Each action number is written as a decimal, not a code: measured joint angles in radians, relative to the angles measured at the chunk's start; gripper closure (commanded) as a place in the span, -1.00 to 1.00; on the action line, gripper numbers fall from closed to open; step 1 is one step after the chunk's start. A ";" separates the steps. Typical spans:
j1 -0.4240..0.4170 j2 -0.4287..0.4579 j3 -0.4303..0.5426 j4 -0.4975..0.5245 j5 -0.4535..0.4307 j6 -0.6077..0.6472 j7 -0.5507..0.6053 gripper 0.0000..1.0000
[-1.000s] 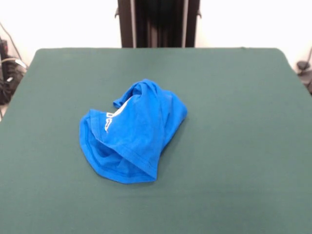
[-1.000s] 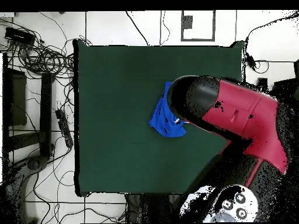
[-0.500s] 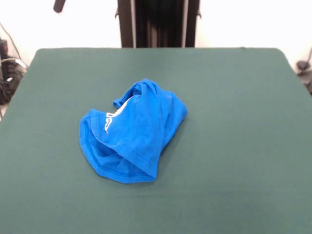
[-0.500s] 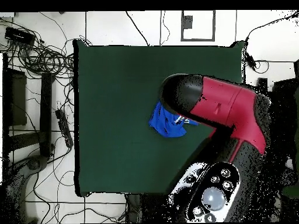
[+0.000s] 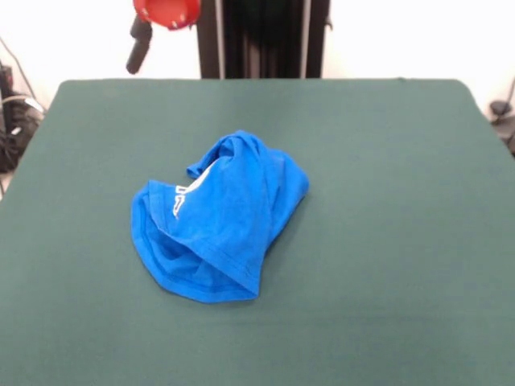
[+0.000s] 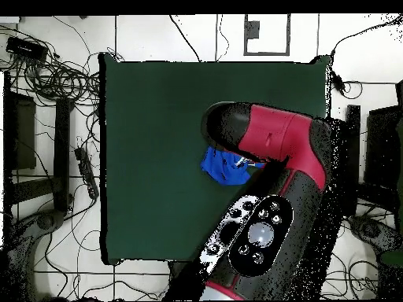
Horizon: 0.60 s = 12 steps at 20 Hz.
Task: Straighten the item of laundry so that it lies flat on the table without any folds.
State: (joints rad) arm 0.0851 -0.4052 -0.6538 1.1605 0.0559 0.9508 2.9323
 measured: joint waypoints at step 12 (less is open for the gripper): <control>0.003 0.106 0.001 -0.001 0.026 -0.013 0.000 -1.00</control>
State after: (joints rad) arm 0.0884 -0.2997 -0.6529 1.1594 0.0815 0.9375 2.9323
